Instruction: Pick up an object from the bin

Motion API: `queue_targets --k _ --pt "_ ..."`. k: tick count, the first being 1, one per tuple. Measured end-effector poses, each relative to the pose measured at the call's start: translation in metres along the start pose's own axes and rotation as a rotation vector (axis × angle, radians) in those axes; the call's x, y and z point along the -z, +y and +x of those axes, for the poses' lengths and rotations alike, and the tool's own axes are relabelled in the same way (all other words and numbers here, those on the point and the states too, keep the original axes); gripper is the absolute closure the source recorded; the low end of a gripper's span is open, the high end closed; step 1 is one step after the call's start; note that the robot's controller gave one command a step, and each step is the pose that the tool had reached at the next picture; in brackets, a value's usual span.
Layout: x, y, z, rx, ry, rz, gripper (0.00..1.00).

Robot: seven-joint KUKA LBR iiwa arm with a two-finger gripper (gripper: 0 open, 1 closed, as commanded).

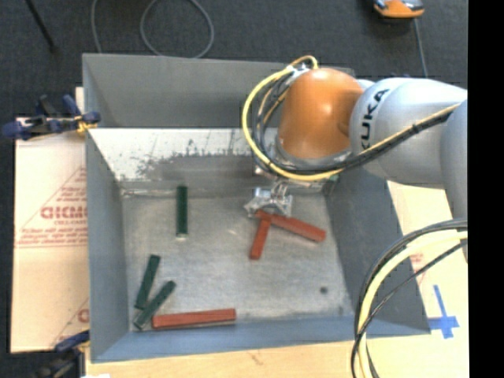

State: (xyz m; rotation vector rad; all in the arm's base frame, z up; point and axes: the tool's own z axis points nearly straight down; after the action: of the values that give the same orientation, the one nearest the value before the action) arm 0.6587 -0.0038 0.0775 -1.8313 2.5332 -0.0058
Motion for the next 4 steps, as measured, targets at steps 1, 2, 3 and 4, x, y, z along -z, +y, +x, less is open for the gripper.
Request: queue_targets --k 1,2,3,4 --pt "0.0 0.0 -0.0001 -0.002 0.0 0.0 1.0" --pt "-0.0002 0.0001 0.0001 -0.004 0.001 -0.001 1.0" --pt "-0.0004 0.0002 0.0004 -0.006 0.002 -0.002 1.0" --pt "-0.0004 0.0002 0.0004 -0.007 0.002 -0.002 1.0"
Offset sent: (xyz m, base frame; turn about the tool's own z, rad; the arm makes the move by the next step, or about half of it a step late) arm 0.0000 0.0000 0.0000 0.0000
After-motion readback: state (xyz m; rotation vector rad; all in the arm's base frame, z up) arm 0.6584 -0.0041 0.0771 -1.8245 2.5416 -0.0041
